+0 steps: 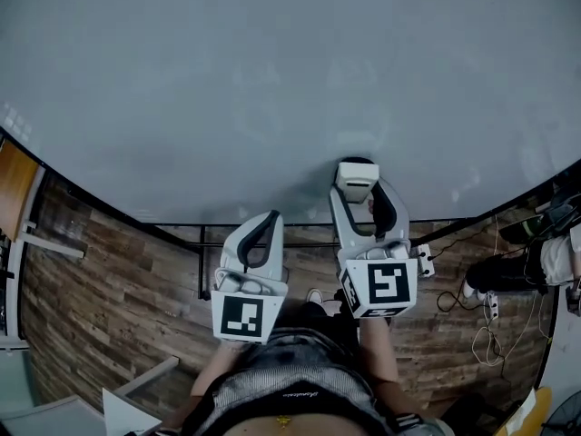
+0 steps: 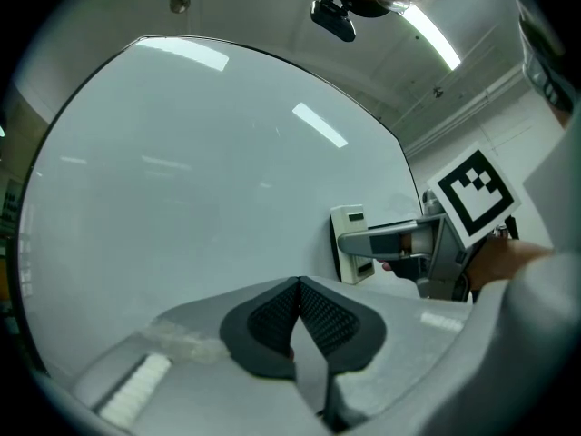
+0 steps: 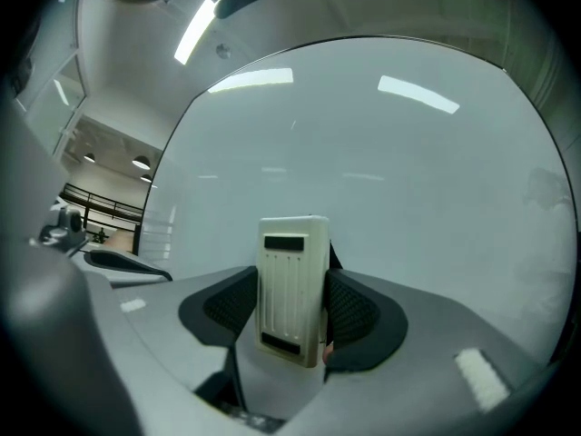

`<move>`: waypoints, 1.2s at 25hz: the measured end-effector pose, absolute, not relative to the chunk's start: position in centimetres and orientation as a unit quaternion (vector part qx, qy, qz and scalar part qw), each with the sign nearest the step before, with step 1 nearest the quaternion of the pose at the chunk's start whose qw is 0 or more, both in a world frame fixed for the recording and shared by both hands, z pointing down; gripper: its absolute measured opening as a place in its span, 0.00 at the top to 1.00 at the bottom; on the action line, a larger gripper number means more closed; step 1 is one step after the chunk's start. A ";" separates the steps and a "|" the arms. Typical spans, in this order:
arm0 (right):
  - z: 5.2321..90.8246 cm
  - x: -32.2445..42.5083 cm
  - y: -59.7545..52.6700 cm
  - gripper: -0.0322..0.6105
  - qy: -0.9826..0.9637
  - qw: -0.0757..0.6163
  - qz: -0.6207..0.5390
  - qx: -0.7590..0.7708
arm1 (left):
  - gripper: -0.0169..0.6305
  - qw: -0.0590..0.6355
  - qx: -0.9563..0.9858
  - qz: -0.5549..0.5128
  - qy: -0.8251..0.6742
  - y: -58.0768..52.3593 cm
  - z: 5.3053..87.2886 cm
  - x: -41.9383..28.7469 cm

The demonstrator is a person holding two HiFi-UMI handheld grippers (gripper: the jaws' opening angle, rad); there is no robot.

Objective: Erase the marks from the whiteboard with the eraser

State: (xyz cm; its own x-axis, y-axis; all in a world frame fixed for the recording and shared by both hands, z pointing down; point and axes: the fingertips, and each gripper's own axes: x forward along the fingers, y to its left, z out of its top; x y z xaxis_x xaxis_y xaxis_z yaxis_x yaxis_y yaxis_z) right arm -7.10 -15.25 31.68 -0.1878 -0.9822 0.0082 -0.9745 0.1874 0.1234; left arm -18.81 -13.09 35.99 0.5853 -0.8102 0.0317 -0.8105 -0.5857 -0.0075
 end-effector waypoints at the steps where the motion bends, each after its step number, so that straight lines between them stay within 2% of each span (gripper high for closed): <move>1: 31.7 -8.2 -15.4 0.57 -0.775 0.041 -0.044 0.628 | 0.97 0.004 0.890 0.016 -0.456 -13.1 36.0 -19.3; 11: 32.1 -21.9 -17.1 0.57 -0.822 0.054 -0.043 0.565 | 0.97 0.009 0.881 0.020 -0.473 -14.4 36.7 -28.1; 17: 31.9 -27.3 -17.7 0.57 -0.832 0.046 -0.055 0.551 | 0.97 0.001 0.881 0.021 -0.472 -14.8 37.1 -32.6; 24: 31.5 -27.1 -17.8 0.57 -0.816 0.020 -0.046 0.575 | 0.97 -0.008 0.891 0.039 -0.452 -14.7 37.5 -34.8; 30: 31.5 -22.9 -17.4 0.57 -0.811 0.037 -0.058 0.581 | 0.97 -0.008 0.901 0.039 -0.431 -15.4 37.8 -32.6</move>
State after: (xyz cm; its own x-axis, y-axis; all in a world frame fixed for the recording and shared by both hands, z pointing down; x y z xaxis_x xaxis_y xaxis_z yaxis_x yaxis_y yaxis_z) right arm -22.95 -17.43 31.46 -0.3223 -0.9466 -0.0068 -0.9380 0.3184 0.1370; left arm -32.64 -15.45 37.76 0.6254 -0.7777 0.0635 -0.7765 -0.6284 -0.0475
